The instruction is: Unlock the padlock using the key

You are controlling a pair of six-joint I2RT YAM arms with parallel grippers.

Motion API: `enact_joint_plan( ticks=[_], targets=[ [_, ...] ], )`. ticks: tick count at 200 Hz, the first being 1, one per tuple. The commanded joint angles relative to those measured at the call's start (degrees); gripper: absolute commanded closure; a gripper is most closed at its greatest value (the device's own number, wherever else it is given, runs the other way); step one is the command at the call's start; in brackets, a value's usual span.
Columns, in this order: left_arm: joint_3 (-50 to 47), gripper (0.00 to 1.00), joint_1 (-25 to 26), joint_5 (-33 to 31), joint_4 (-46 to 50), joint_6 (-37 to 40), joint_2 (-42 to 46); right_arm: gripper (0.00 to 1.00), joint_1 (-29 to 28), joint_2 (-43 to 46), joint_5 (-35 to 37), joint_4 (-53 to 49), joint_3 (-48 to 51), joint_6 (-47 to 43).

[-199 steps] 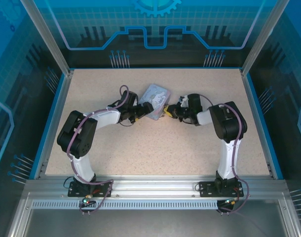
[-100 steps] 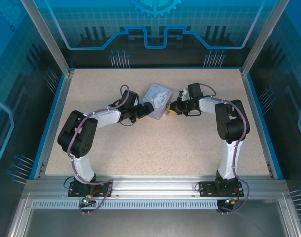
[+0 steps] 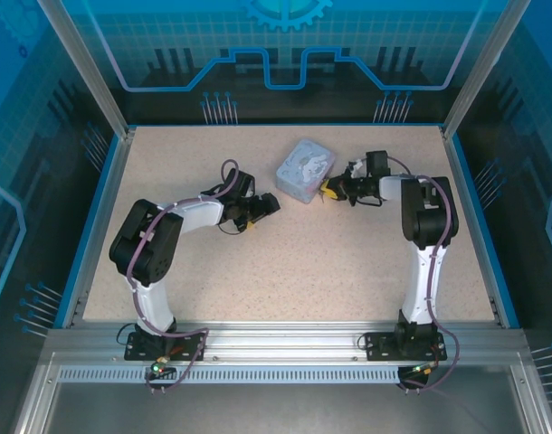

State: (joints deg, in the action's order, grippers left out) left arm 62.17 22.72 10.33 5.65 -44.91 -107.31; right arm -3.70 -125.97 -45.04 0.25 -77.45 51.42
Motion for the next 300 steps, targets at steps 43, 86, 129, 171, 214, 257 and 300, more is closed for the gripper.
enact_joint_plan(
  ticks=[43, 86, 129, 171, 214, 257, 300],
  targets=[
    [-0.1, 0.09, 0.3, -1.3, 4.9, 0.7, 1.9, 1.00, -1.7, 4.7, 3.1, -4.5, 3.8, -3.3],
    [10.8, 0.04, 2.2, -3.1, 10.1, 3.9, -0.6, 1.00, -2.3, 7.0, 4.0, -2.1, 8.4, -3.1],
    [19.1, 0.03, 4.9, -5.8, 12.4, 4.9, -5.7, 1.00, -2.2, 8.7, 4.8, -2.2, 11.9, -4.6],
    [26.1, 0.03, 7.0, -10.3, 18.1, 6.9, -11.5, 1.00, -1.9, 9.4, 6.4, -6.4, 11.9, -7.9],
    [30.7, 0.03, 9.7, -18.7, 24.6, 13.3, -14.9, 1.00, -1.5, 10.0, 8.8, -14.6, 8.9, -13.1],
    [32.1, 0.05, 10.3, -22.2, 27.8, 17.4, -17.0, 1.00, -1.3, 9.6, 16.6, -28.2, 3.0, -20.6],
    [32.1, 0.07, 10.3, -21.9, 28.6, 18.3, -18.3, 1.00, -1.2, 8.5, 22.7, -35.6, -0.8, -22.9]
  ],
)
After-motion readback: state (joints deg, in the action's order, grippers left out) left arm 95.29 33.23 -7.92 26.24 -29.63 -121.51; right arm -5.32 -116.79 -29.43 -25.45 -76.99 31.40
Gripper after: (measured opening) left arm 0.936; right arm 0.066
